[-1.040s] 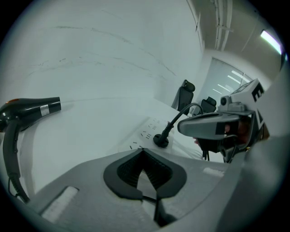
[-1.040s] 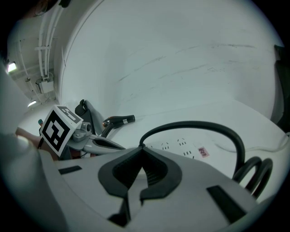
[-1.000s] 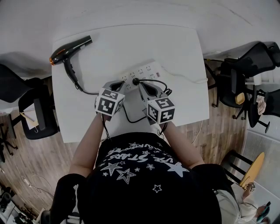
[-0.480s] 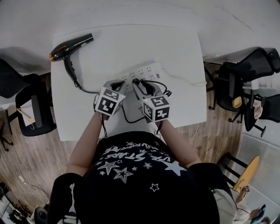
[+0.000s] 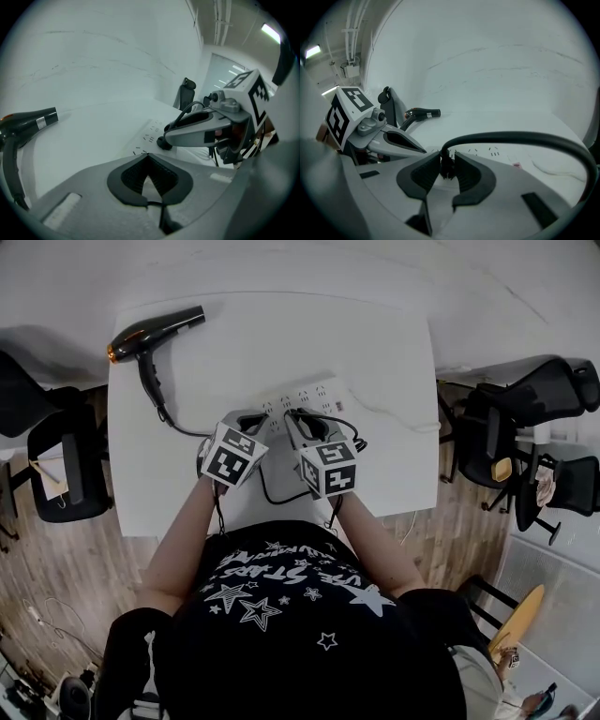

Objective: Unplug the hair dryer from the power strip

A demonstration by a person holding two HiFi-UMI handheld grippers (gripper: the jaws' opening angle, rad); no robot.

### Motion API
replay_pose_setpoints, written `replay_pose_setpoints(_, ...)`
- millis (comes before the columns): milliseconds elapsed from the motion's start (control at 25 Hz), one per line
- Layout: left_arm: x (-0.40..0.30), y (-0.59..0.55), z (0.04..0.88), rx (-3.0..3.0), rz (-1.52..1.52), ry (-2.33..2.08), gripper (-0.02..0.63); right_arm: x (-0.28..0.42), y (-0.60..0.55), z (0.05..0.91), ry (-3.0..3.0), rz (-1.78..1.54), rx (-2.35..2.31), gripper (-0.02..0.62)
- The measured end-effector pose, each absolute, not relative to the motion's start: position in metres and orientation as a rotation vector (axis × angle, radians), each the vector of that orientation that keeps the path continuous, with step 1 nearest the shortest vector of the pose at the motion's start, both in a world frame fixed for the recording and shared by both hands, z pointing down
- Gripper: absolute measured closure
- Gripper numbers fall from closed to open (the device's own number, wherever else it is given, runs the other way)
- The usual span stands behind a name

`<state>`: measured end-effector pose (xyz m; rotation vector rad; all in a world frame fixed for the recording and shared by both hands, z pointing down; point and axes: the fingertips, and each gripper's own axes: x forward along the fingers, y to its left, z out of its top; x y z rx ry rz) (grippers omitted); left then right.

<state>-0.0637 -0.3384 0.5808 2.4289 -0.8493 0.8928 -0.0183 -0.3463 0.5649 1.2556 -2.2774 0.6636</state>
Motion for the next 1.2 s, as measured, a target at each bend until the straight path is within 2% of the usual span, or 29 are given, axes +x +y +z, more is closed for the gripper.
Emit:
replay_pose_setpoints(360,-0.061,-0.334,0.583,2.492,1.071,-0.831,0.598,-0.019,-0.346,0.567,-2.347,0.679,1.188,0.499)
replay_pose_setpoints(640,-0.059,-0.334,0.584,2.504,1.134,-0.826,0.598,-0.013,-0.347,0.569,-2.375,0.967,1.27,0.488)
replay_pose_setpoints(960,-0.059,-0.335,0.584,2.513,1.151,-0.816,0.598,-0.021,-0.341,0.562,-2.238,0.383,1.221,0.515)
replay_pose_setpoints(1200,-0.057,-0.336,0.586,2.525,1.212,-0.809,0.598,-0.021,-0.337,0.561,-2.239,0.328,1.166,0.517)
